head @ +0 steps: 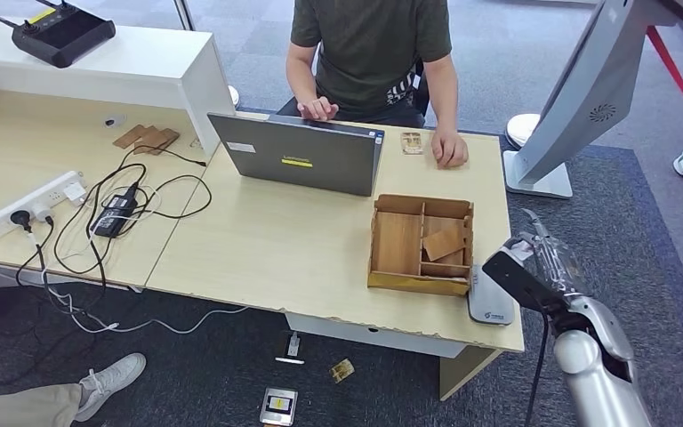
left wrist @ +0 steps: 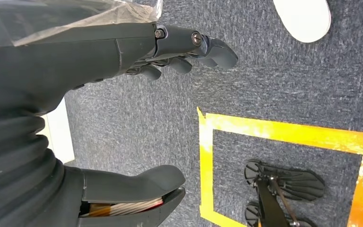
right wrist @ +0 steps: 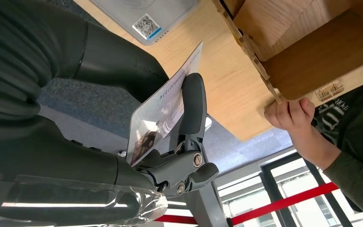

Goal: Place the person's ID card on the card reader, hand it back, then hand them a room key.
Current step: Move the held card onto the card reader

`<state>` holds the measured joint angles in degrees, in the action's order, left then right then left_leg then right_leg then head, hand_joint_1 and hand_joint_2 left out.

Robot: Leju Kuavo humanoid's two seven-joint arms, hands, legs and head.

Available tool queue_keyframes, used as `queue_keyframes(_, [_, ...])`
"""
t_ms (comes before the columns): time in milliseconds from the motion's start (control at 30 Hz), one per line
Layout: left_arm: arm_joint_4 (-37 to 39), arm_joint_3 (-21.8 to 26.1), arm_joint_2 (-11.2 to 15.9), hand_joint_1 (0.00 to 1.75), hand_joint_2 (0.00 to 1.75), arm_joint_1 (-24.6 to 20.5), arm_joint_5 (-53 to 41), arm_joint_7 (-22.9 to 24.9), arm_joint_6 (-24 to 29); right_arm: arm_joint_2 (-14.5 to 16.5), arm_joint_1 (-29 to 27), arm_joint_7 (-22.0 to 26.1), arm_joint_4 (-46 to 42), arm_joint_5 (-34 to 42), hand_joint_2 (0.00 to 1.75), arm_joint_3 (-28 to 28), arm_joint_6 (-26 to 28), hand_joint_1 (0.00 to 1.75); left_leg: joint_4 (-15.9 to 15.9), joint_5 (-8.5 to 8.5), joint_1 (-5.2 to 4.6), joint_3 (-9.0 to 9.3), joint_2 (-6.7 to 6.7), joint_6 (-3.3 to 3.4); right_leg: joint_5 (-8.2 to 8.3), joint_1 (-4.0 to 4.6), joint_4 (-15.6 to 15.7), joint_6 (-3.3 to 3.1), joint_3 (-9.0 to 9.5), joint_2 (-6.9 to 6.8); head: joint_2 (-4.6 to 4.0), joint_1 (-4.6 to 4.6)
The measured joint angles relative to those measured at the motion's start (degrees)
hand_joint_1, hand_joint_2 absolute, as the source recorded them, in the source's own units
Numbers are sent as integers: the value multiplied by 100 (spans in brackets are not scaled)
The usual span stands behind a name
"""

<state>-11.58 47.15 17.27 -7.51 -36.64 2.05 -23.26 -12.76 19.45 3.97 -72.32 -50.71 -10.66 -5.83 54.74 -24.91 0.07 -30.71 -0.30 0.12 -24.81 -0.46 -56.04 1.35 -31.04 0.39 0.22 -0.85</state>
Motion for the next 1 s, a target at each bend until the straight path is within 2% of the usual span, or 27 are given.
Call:
queue_keyframes(267, [0,38,26,0,175,-9,-4,36,7,-59,-45,-17,185,5,175,38,68,175,0,0,-1,0,2,1,0,-2,2,0,-2,0,0,0])
queue_keyframes(567, [0,96,26,0,175,-14,-26,66,36,-274,-47,-71,404,-9,175,266,162,175,0,-1,-1,0,2,1,0,-7,2,1,-2,0,0,-1])
queue_keyframes(767, [0,107,26,0,175,-16,-92,41,42,-388,-66,9,480,33,175,440,8,175,0,-1,-1,0,2,1,0,-7,2,0,-2,1,0,0])
queue_keyframes(1000, [0,128,26,0,175,-21,-136,28,13,-372,-140,142,576,33,175,479,-129,175,0,-1,-1,0,2,0,0,-5,1,0,-2,1,0,0])
